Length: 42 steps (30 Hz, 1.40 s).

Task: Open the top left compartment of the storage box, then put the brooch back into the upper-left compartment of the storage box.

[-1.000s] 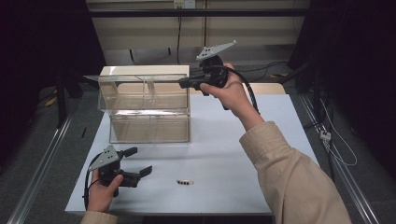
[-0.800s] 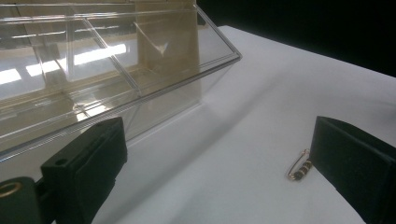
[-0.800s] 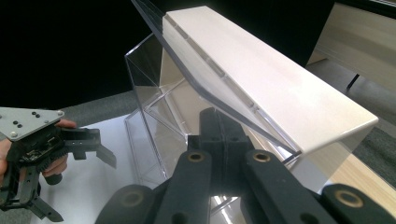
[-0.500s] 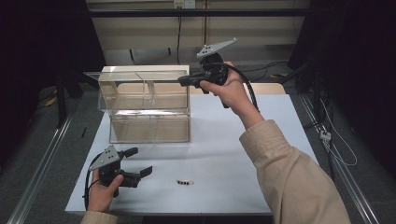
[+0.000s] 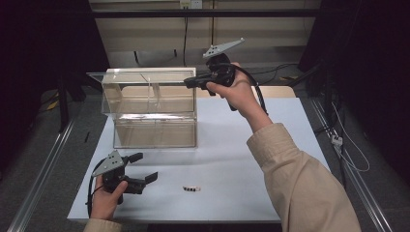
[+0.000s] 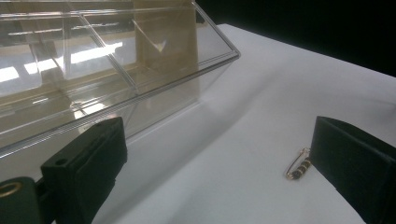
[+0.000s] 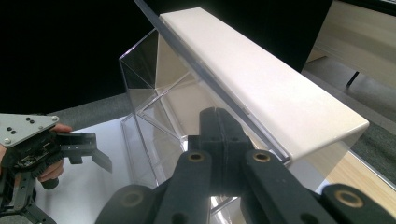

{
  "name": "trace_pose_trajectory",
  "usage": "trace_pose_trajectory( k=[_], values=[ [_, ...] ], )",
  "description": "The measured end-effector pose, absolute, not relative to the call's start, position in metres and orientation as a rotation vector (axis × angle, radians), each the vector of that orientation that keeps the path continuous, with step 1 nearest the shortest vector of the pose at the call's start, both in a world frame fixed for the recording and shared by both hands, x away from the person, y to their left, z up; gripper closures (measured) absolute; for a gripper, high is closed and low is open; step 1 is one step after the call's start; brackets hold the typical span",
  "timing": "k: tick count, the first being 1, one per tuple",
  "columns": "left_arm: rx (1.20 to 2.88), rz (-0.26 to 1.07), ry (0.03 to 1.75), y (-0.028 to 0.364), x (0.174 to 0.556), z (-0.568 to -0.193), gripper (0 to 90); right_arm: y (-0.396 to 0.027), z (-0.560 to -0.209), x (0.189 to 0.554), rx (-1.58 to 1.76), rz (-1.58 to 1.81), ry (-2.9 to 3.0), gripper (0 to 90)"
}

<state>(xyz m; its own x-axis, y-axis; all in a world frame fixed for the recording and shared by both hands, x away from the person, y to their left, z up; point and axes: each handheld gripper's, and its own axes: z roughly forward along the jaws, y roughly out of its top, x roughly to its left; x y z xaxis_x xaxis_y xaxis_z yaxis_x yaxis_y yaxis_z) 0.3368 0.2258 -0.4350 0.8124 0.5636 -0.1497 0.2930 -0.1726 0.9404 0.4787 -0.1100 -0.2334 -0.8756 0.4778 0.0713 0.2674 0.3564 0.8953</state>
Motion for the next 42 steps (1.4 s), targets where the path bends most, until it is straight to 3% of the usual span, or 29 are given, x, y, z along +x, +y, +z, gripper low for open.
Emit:
trace_pose_trajectory(
  k=[15,28,35,42],
  values=[
    [1.783,0.259,0.652,0.224,0.337,-0.434,3.9,-0.110,-0.233,0.478,0.678,1.530,2.413,90.0],
    [1.832,0.165,0.597,0.204,0.338,-0.430,3.5,-0.108,-0.234,0.479,0.678,1.528,2.410,90.0],
    [1.885,0.092,0.554,0.184,0.341,-0.431,12.6,-0.107,-0.235,0.479,0.679,1.526,2.411,90.0],
    [1.980,-0.005,0.508,0.164,0.343,-0.436,27.7,-0.104,-0.235,0.479,0.676,1.532,2.409,90.0]
  ],
)
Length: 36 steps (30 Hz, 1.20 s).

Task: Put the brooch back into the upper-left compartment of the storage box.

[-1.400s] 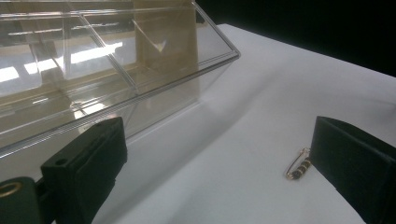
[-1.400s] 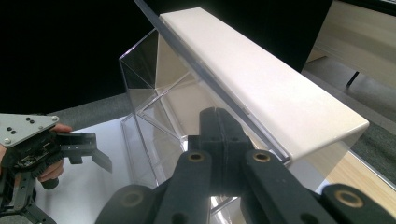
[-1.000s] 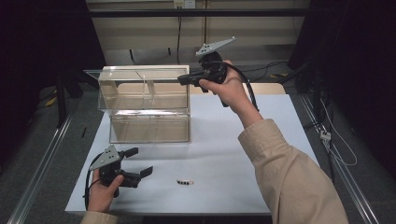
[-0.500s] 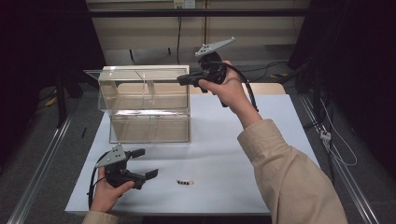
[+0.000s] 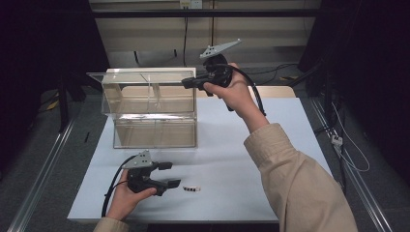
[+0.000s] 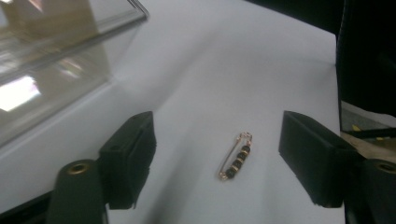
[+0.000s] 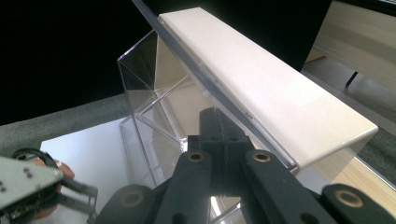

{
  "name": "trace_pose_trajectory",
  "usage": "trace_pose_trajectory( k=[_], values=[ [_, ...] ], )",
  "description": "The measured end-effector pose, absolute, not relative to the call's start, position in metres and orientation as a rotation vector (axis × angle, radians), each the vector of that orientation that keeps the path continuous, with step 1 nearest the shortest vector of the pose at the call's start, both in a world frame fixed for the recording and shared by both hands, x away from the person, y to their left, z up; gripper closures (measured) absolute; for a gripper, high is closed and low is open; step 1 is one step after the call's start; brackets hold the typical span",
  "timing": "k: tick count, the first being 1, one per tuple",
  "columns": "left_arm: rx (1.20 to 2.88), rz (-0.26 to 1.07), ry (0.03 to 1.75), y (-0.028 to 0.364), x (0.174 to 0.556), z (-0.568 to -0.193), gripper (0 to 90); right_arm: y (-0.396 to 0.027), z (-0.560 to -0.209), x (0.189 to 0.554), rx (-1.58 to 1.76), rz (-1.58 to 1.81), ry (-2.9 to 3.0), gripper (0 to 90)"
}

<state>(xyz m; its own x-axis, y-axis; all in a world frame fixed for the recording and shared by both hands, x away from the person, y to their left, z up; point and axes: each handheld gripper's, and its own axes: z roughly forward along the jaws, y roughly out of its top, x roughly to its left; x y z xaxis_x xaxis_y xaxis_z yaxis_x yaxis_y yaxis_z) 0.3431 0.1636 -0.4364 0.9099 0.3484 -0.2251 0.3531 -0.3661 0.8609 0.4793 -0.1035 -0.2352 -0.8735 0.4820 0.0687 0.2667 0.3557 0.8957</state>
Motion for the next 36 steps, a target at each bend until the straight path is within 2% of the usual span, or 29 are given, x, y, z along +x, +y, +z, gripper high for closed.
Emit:
trace_pose_trajectory(
  k=[11,19,32,36],
  values=[
    [2.106,-0.106,0.420,0.137,0.342,-0.448,49.8,-0.103,-0.235,0.479,0.677,1.525,2.409,90.0],
    [2.170,-0.097,0.374,0.127,0.344,-0.454,63.7,-0.105,-0.233,0.477,0.680,1.520,2.407,90.0],
    [2.221,-0.108,0.395,0.117,0.343,-0.460,80.5,-0.104,-0.233,0.476,0.678,1.519,2.408,90.0],
    [2.237,-0.116,0.427,0.114,0.340,-0.458,82.1,-0.104,-0.234,0.477,0.679,1.515,2.408,90.0]
  ],
)
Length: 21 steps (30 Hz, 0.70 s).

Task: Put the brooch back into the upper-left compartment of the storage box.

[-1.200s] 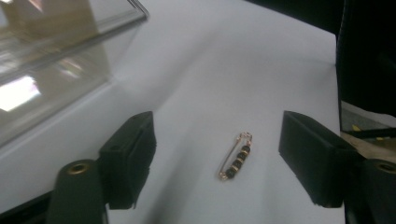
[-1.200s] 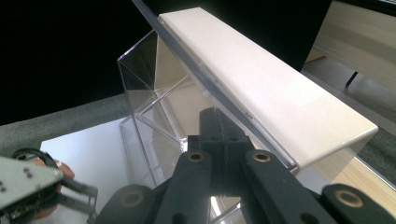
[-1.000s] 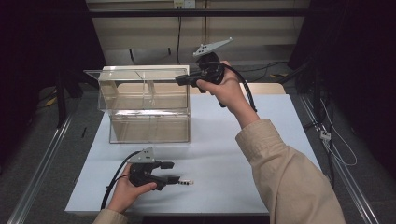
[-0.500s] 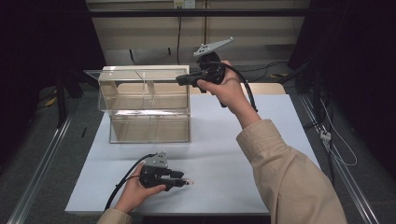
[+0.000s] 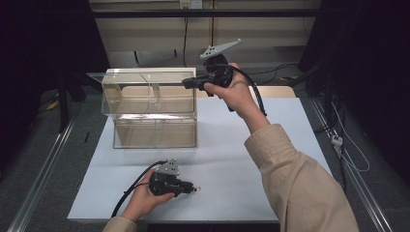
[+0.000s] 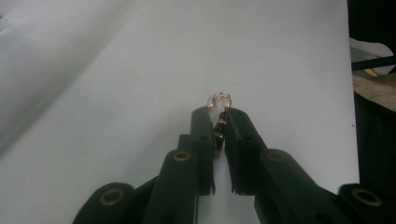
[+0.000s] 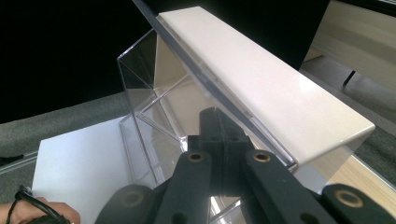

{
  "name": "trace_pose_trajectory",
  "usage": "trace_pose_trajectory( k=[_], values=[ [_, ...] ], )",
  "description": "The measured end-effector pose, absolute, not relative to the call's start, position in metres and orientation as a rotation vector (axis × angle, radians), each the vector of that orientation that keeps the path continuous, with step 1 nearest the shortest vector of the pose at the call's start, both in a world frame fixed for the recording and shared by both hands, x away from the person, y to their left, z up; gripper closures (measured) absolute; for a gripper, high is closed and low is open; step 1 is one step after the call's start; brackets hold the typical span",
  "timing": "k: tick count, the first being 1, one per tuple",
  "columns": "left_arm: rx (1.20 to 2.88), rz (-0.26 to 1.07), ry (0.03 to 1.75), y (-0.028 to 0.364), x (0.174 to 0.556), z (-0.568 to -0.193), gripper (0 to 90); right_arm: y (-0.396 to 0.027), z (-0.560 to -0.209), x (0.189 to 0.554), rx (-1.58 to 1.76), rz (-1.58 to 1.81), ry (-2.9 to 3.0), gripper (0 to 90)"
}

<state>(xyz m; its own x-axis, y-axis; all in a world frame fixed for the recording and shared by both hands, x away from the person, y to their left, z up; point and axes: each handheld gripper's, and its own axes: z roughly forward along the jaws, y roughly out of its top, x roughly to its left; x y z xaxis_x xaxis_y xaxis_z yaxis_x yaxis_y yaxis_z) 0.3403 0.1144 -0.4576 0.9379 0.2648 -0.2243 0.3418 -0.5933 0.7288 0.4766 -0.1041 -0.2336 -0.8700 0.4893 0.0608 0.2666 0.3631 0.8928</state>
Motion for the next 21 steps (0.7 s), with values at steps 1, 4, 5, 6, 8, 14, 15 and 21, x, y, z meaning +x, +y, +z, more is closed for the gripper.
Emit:
trace_pose_trajectory(
  k=[1,4,5,6,8,14,15,21],
  values=[
    [2.242,-0.119,0.434,0.114,0.340,-0.457,82.6,-0.104,-0.234,0.476,0.679,1.514,2.407,90.0],
    [2.225,-0.125,0.477,0.115,0.341,-0.457,84.2,-0.104,-0.234,0.476,0.679,1.514,2.407,90.0],
    [2.224,-0.124,0.490,0.115,0.341,-0.457,84.3,-0.103,-0.234,0.476,0.679,1.518,2.407,90.0],
    [2.224,-0.127,0.501,0.115,0.341,-0.457,84.3,-0.103,-0.234,0.476,0.679,1.517,2.406,90.0],
    [2.221,-0.123,0.514,0.118,0.342,-0.455,84.3,-0.103,-0.234,0.477,0.679,1.520,2.409,90.0],
    [2.188,-0.134,0.565,0.124,0.344,-0.449,84.4,-0.103,-0.234,0.477,0.680,1.524,2.406,90.0],
    [2.188,-0.128,0.569,0.125,0.345,-0.448,84.4,-0.103,-0.234,0.477,0.680,1.524,2.407,90.0],
    [2.170,-0.120,0.638,0.128,0.346,-0.442,84.4,-0.102,-0.235,0.477,0.682,1.525,2.406,90.0]
  ],
)
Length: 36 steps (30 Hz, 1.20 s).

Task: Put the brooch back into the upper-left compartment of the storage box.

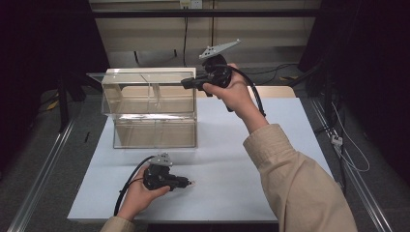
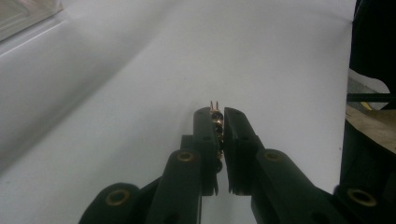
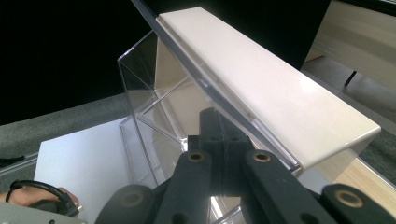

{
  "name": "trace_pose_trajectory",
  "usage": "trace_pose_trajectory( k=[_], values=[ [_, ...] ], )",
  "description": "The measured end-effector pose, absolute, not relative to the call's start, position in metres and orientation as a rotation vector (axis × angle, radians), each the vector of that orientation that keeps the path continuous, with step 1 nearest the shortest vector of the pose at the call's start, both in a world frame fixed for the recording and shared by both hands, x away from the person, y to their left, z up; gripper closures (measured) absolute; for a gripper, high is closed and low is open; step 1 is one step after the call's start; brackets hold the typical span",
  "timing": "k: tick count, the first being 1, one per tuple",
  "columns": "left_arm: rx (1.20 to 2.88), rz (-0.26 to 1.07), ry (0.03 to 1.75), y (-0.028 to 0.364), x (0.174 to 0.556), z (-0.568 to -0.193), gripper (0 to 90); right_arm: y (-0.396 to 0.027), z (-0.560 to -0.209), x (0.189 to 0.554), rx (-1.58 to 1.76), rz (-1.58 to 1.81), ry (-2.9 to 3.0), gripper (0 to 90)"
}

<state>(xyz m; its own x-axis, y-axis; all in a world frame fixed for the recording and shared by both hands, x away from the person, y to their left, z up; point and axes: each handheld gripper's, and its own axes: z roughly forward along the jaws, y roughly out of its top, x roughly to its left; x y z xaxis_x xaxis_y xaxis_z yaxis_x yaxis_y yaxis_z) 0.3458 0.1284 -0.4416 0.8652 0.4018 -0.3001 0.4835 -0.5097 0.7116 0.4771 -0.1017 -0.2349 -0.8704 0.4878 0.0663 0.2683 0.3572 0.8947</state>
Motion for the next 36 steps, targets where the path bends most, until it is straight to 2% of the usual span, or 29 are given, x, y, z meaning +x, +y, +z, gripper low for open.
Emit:
trace_pose_trajectory(
  k=[2,3,36],
  values=[
    [2.185,-0.200,0.600,0.132,0.350,-0.438,84.4,-0.102,-0.235,0.477,0.683,1.522,2.407,90.0],
    [2.178,-0.163,0.623,0.132,0.349,-0.438,84.4,-0.102,-0.235,0.477,0.683,1.526,2.406,90.0],
    [2.194,-0.212,0.674,0.155,0.369,-0.376,84.4,-0.102,-0.235,0.476,0.687,1.516,2.405,90.0]
  ],
)
